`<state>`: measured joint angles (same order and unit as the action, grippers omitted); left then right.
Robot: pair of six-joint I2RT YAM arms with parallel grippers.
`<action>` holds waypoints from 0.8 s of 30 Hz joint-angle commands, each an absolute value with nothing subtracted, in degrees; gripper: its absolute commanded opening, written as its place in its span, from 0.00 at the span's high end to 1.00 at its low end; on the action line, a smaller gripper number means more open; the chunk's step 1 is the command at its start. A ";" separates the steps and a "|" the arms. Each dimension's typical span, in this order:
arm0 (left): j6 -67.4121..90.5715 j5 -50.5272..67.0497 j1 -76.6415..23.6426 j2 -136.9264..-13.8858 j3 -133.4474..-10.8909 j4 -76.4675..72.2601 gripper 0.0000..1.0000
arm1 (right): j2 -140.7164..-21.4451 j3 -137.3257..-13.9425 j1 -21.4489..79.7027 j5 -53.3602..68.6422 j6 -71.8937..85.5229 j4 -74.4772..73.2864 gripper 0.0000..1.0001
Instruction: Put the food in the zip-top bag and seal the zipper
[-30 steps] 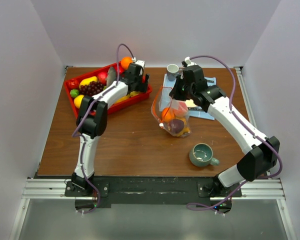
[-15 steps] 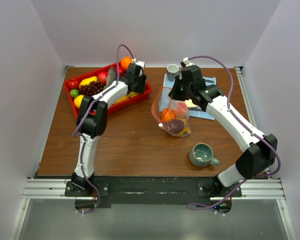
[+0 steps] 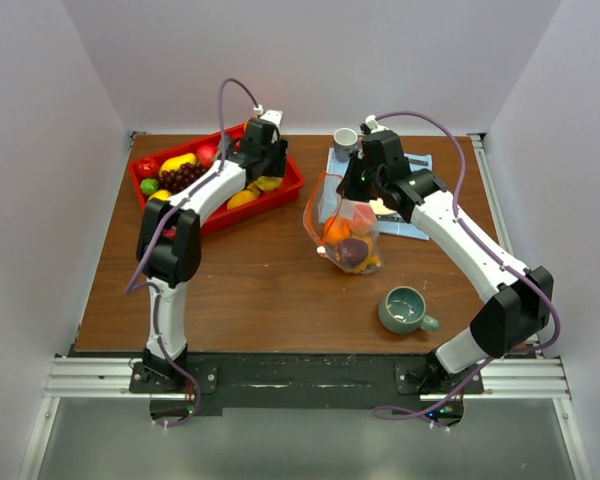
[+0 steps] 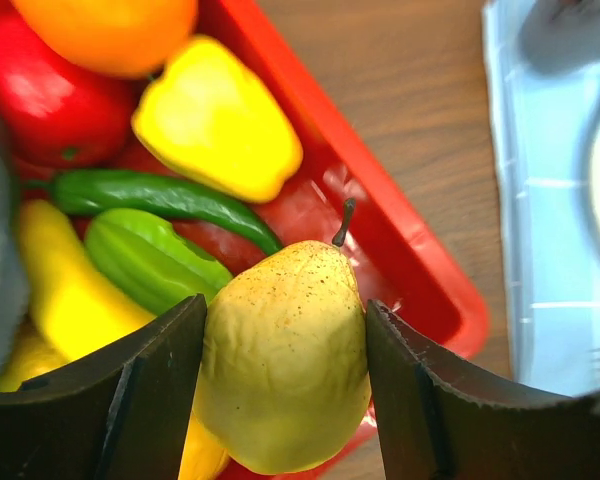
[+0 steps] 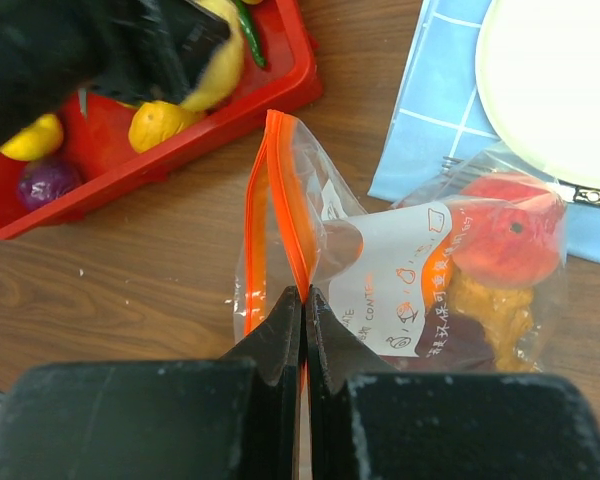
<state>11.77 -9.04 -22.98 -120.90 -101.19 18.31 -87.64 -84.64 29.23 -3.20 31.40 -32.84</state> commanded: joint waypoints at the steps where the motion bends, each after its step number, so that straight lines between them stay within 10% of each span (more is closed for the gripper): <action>1: 14.15 -8.79 -22.32 -112.34 -99.50 14.94 0.72 | -88.41 -86.92 29.27 -2.64 31.20 -31.11 1.00; 14: 30.49 14.67 -24.69 -88.96 -77.46 6.34 0.76 | -88.59 -88.77 29.27 -4.48 31.99 -31.29 1.00; 24: 44.37 10.99 -36.21 -85.95 -66.98 -8.67 0.77 | -85.35 -85.87 29.27 -5.27 34.01 -30.59 1.00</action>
<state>36.71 12.27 -33.39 -85.65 -68.93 1.32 -88.86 -86.13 29.23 -4.01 32.51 -32.51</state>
